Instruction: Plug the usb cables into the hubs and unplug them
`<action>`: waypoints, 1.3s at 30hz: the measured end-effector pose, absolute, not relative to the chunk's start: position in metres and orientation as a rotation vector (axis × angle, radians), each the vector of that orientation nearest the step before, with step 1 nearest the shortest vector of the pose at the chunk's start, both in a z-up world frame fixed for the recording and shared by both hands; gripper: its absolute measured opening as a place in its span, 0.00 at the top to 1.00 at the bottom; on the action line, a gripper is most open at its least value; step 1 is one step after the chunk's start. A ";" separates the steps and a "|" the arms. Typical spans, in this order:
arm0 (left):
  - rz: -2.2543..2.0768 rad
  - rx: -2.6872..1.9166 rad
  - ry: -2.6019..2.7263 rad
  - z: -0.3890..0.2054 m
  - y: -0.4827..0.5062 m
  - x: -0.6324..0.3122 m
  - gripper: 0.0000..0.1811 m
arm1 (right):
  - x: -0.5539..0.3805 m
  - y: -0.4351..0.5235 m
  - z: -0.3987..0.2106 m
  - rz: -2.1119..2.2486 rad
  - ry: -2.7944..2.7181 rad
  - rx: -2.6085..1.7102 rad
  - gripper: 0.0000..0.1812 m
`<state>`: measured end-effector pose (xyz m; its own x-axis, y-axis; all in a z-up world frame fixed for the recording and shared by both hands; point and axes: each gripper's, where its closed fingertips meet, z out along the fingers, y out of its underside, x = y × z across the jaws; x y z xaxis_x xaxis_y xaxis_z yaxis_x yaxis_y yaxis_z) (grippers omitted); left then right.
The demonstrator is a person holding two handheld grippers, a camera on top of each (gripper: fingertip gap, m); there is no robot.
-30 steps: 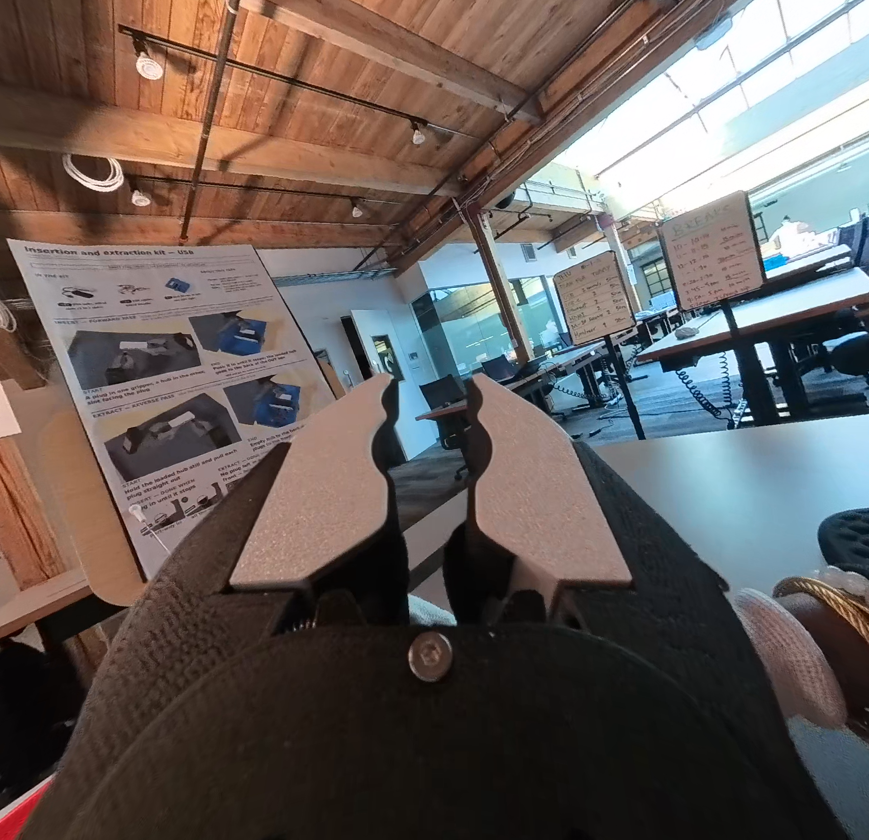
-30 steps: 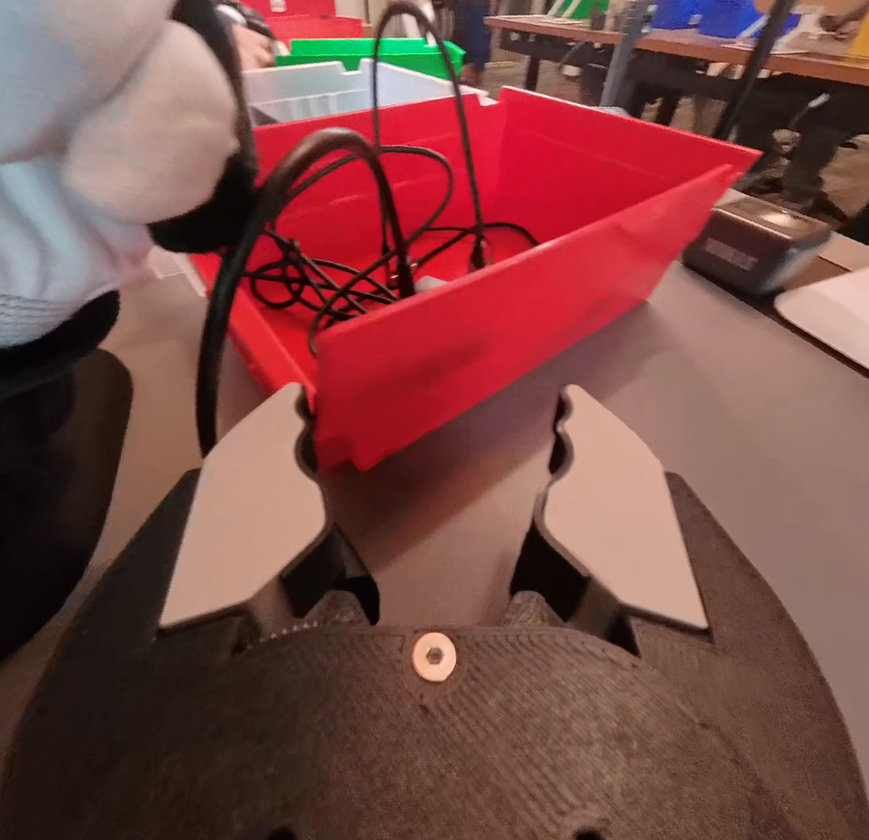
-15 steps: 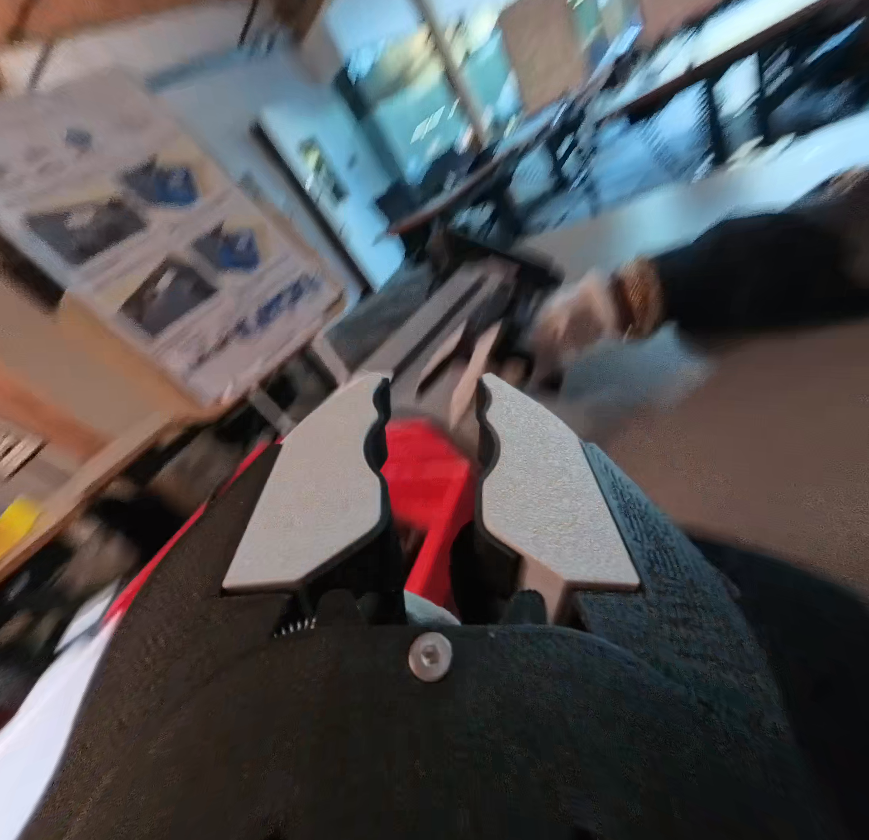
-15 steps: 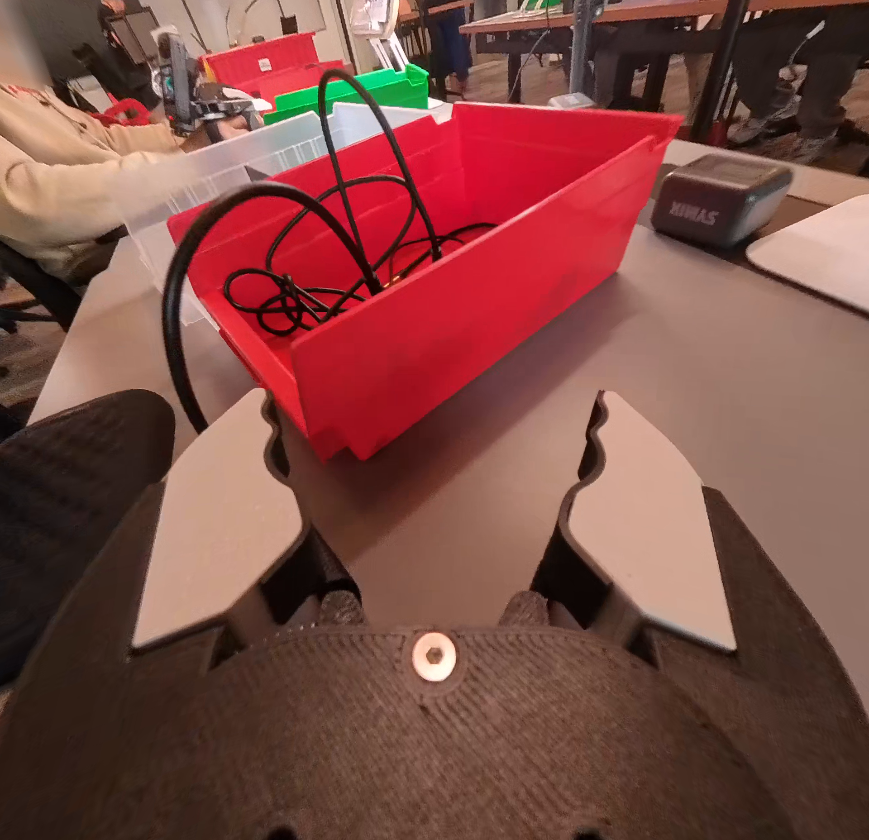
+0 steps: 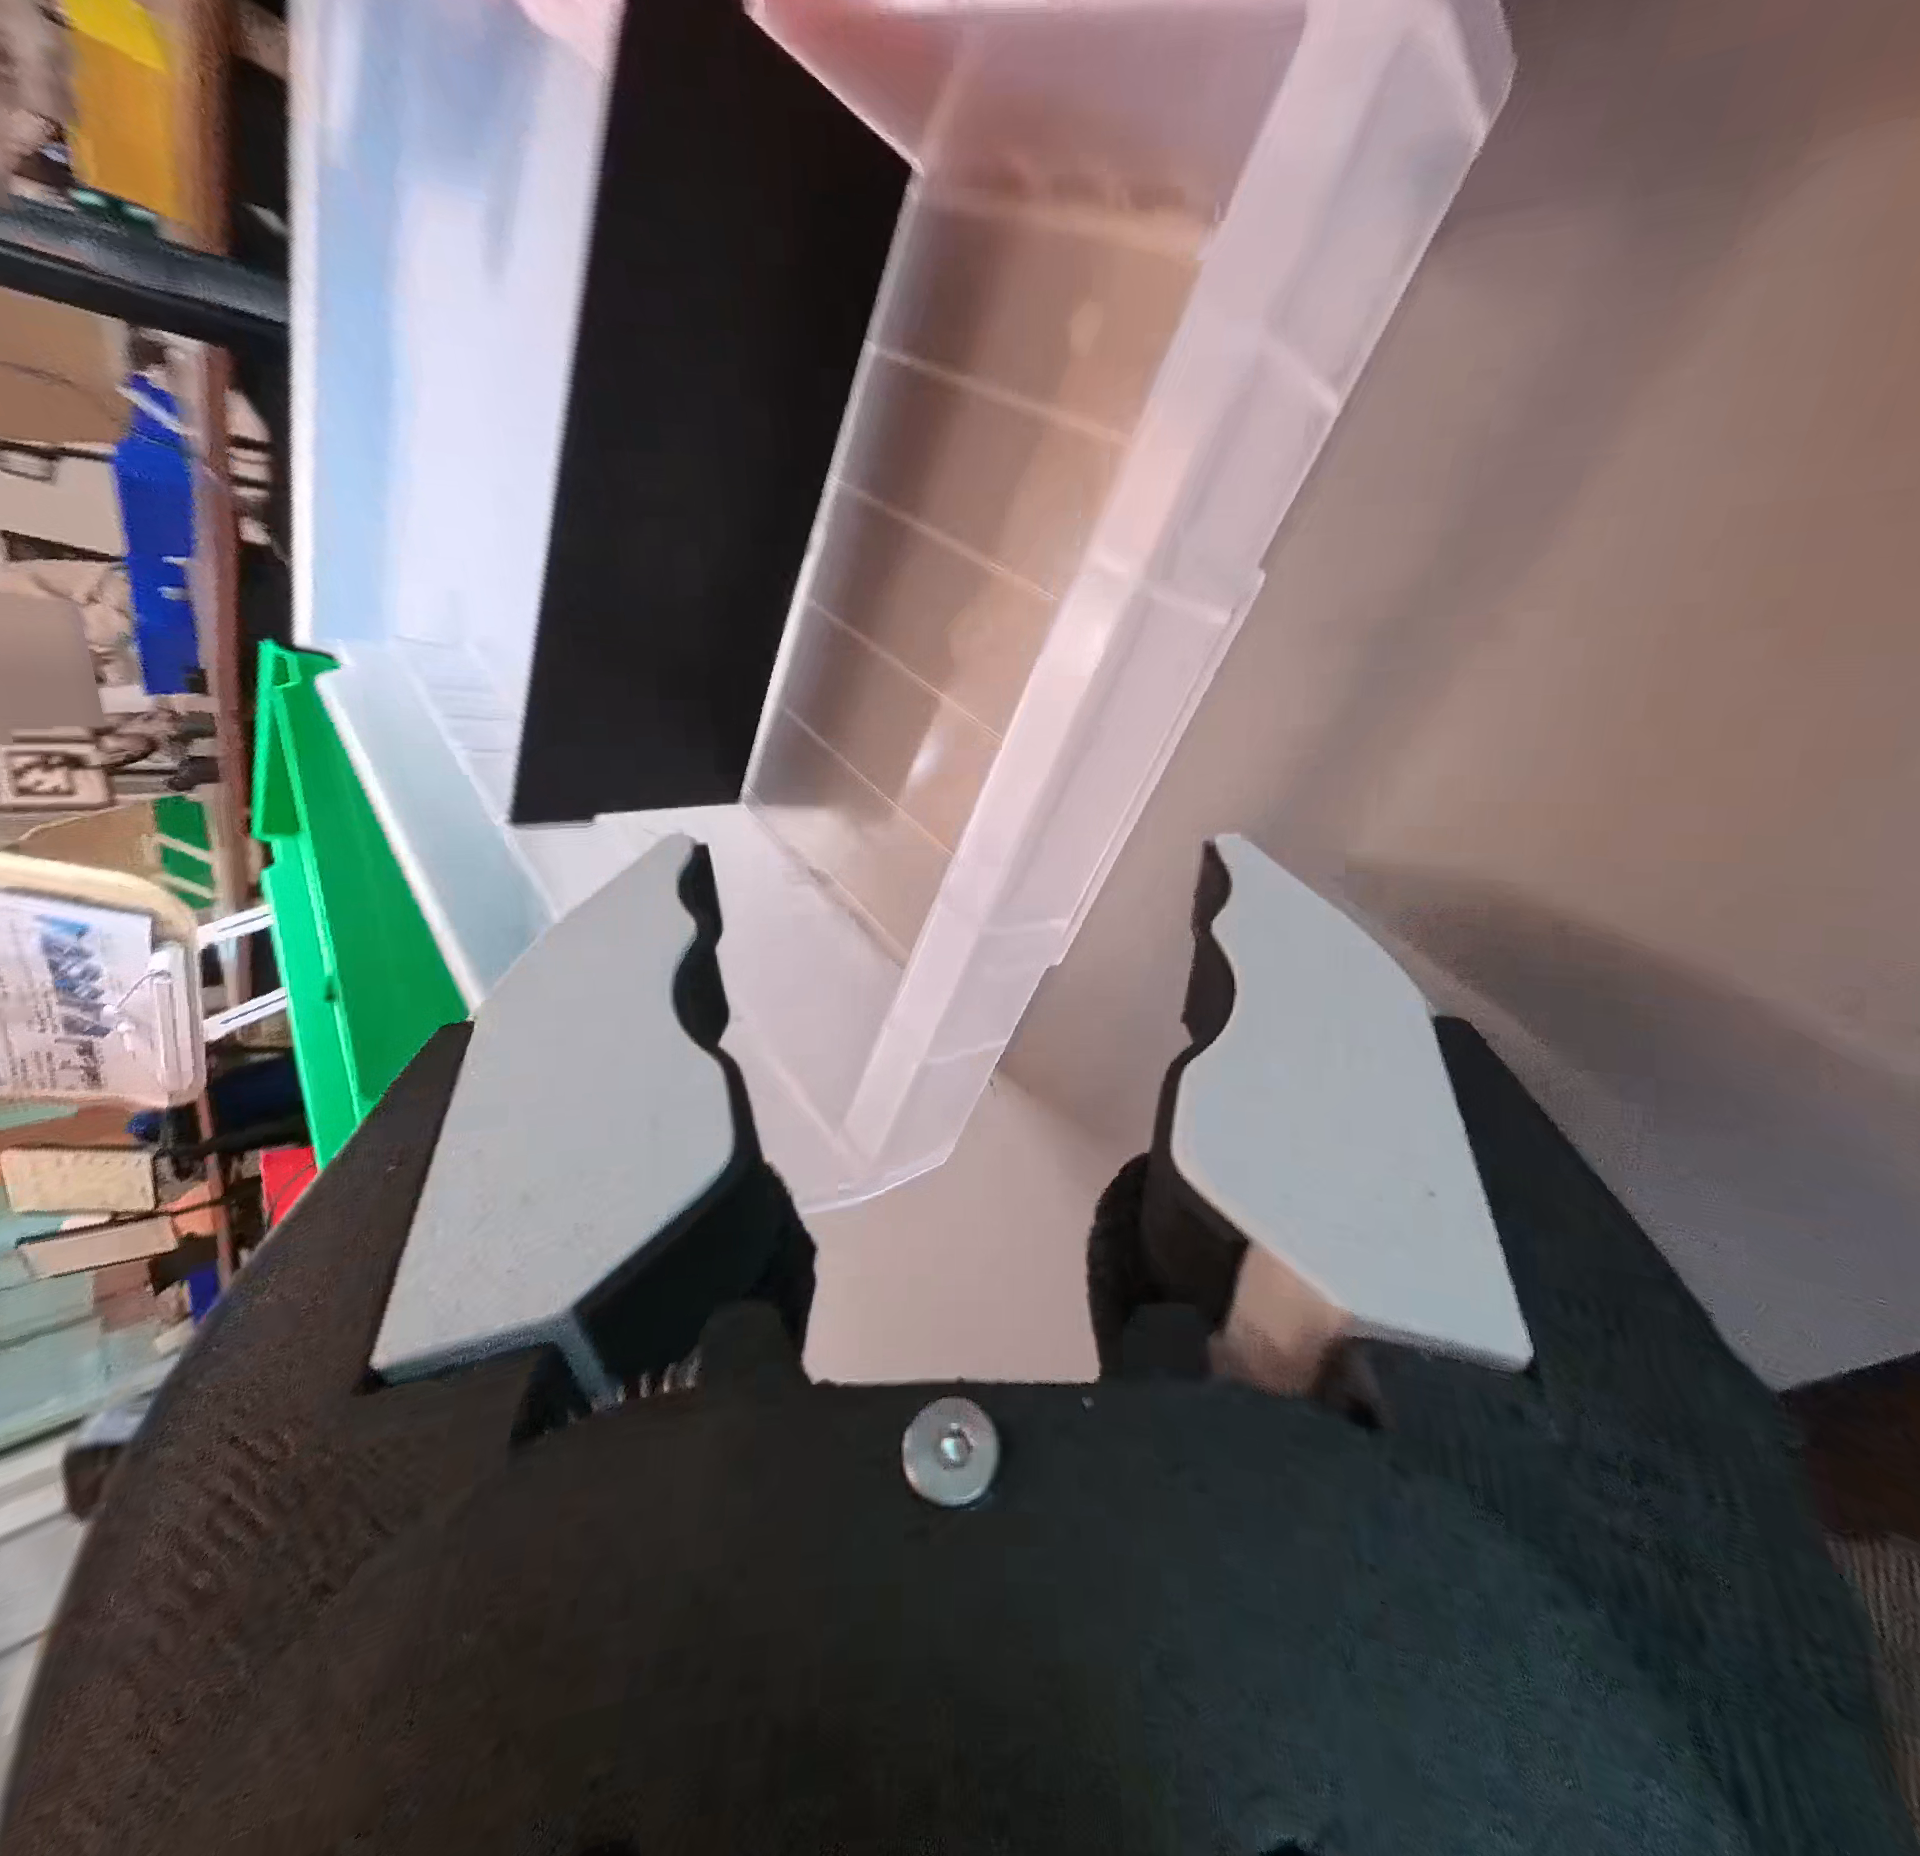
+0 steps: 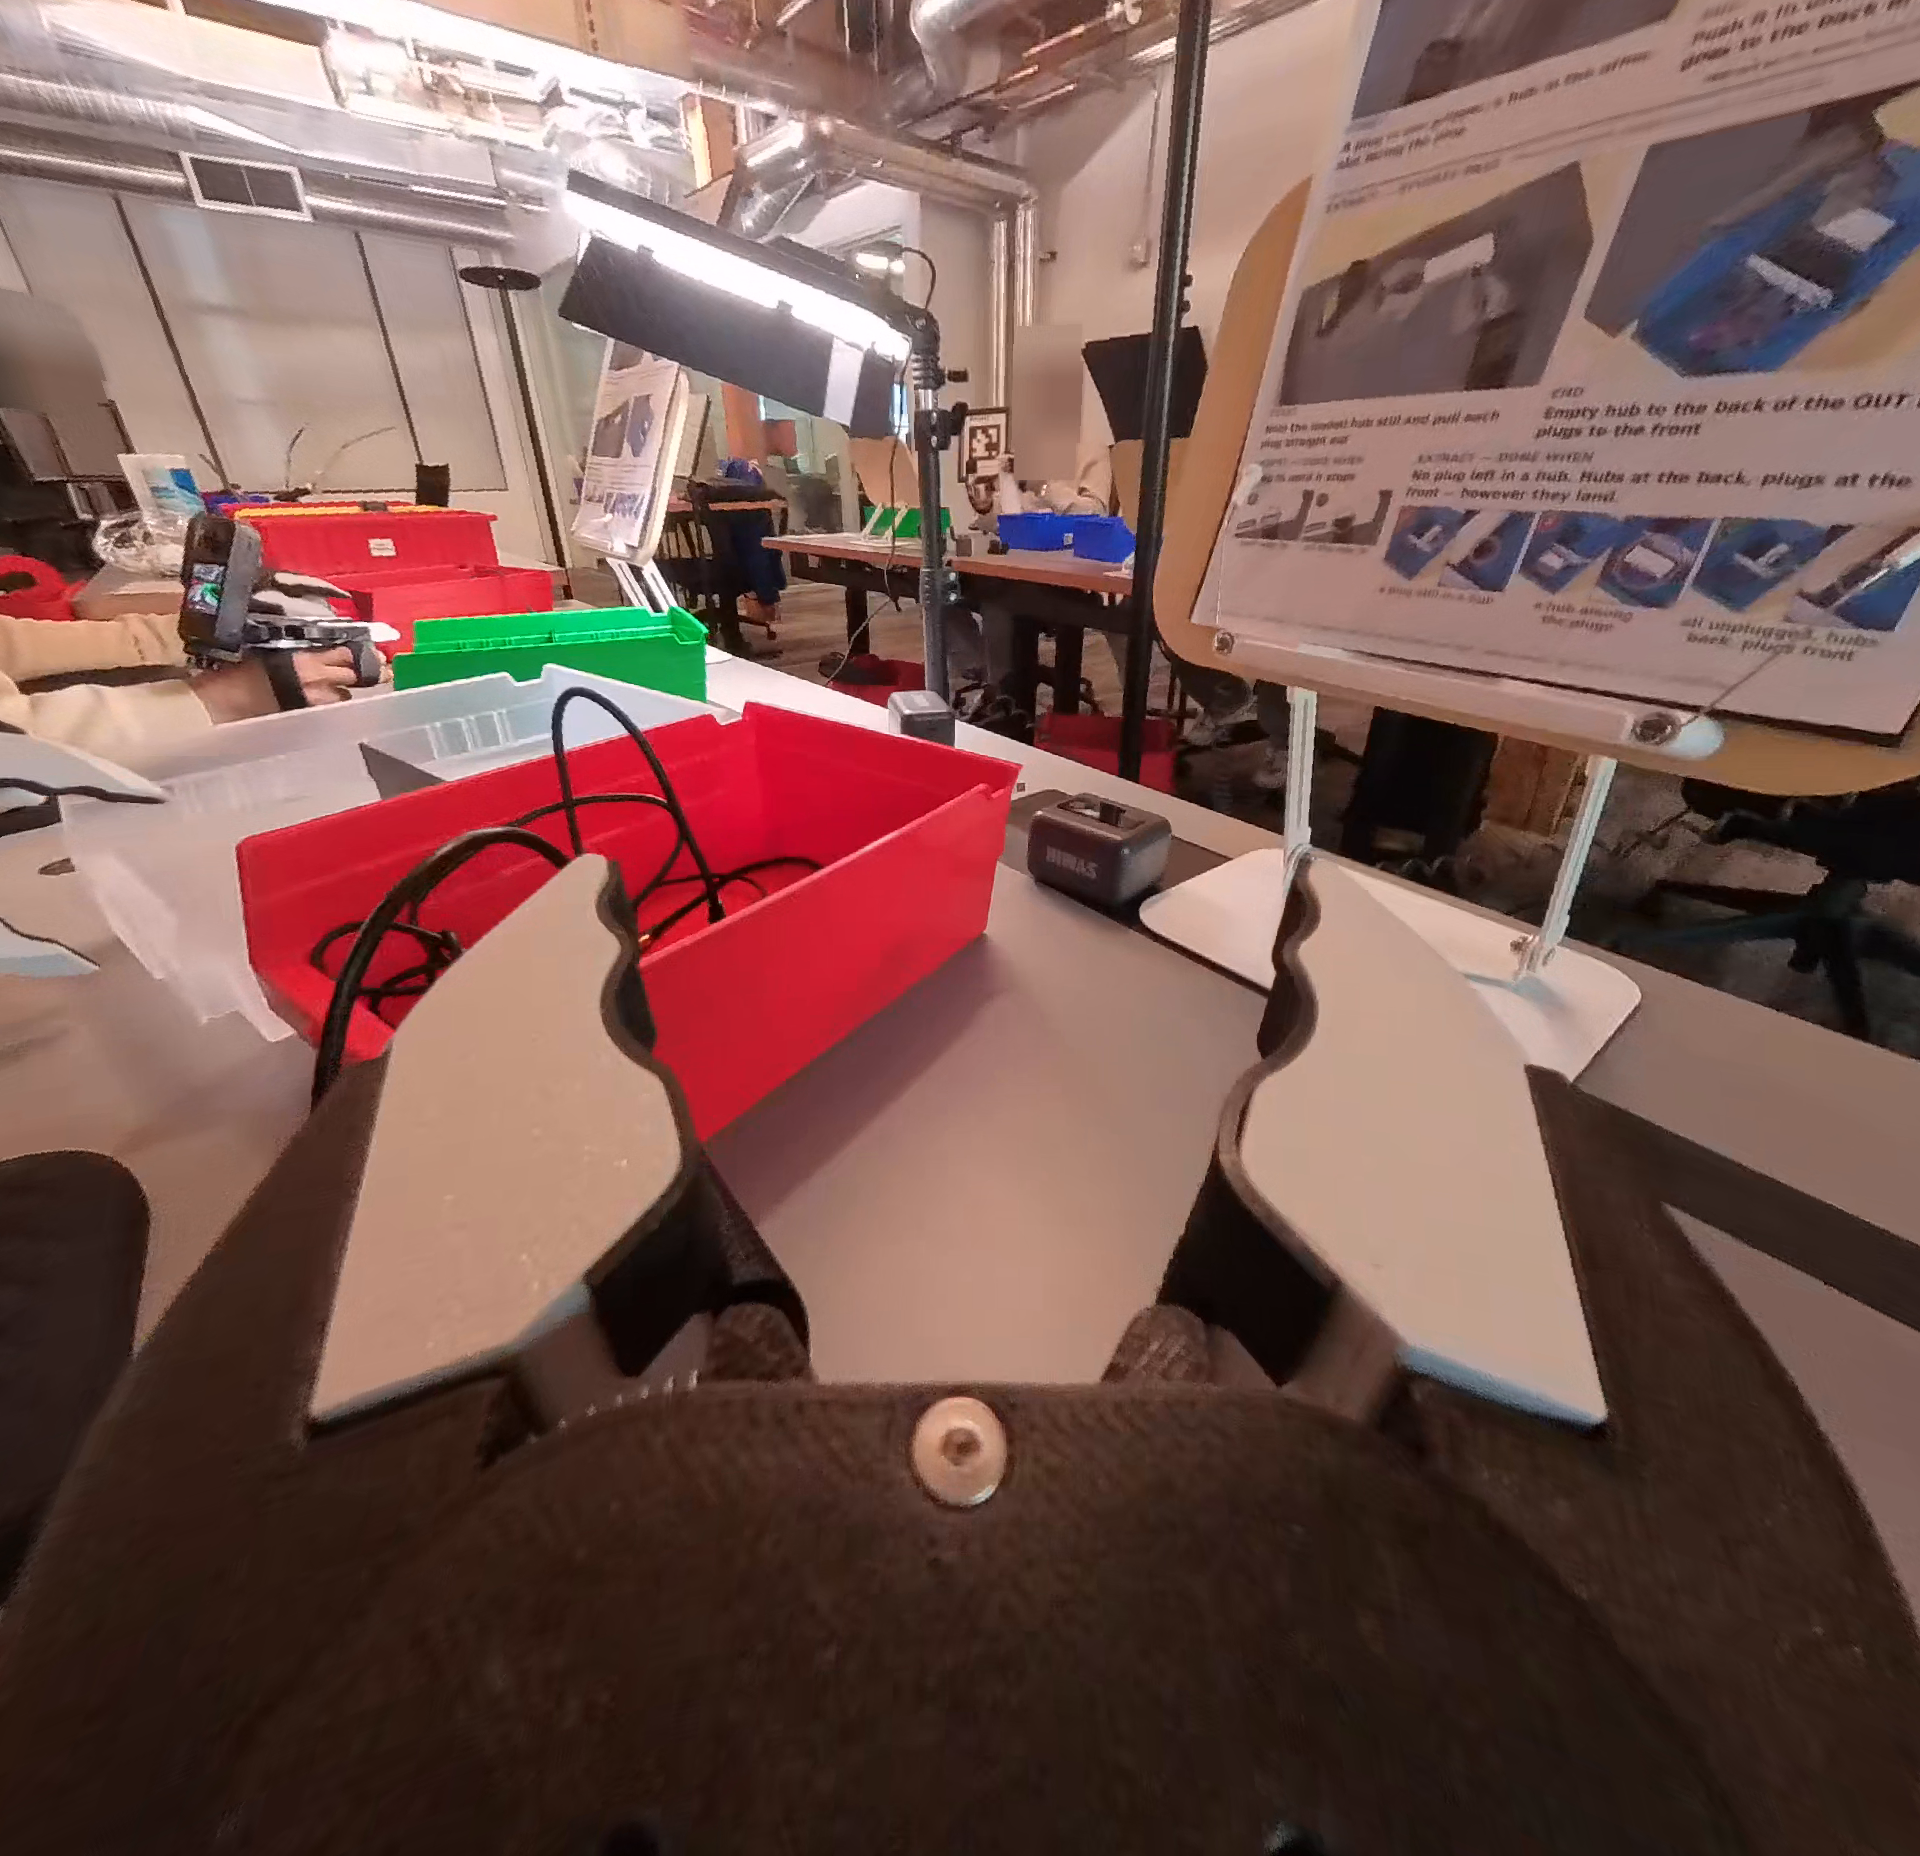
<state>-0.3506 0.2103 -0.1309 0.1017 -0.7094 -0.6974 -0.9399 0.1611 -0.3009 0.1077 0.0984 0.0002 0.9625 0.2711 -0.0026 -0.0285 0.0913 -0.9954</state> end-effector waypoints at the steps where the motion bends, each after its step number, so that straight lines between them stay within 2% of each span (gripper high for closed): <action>1: 0.371 -1.615 1.713 -0.136 0.212 -0.350 0.51 | 0.108 0.099 -0.002 0.230 -0.202 -1.473 0.36; 5: 0.255 -1.682 1.867 -0.153 0.217 -0.339 0.49 | 0.106 0.101 -0.008 0.230 -0.222 -1.499 0.37; 8: 0.225 -1.704 1.965 -0.162 0.224 -0.337 0.54 | 0.105 0.101 -0.010 0.220 -0.240 -1.504 0.38; 11: 0.124 -1.667 2.073 -0.171 0.215 -0.331 0.71 | 0.104 0.101 -0.011 0.227 -0.248 -1.506 0.39; 12: 0.074 -1.678 2.106 -0.175 0.208 -0.332 0.81 | 0.104 0.101 -0.011 0.226 -0.248 -1.508 0.39; 16: 0.150 -1.578 2.107 -0.174 0.208 -0.331 0.82 | 0.103 0.101 -0.013 0.223 -0.262 -1.519 0.41; 19: 0.553 -1.395 2.089 -0.169 0.220 -0.335 0.83 | 0.102 0.100 -0.013 0.219 -0.272 -1.519 0.43; 29: 0.989 -1.424 1.800 -0.139 0.218 -0.354 0.82 | 0.113 0.099 -0.007 0.197 -0.230 -1.496 0.45; 39: 1.069 -1.468 1.443 -0.096 0.211 -0.370 0.83 | 0.119 0.095 0.001 0.161 -0.216 -1.464 0.46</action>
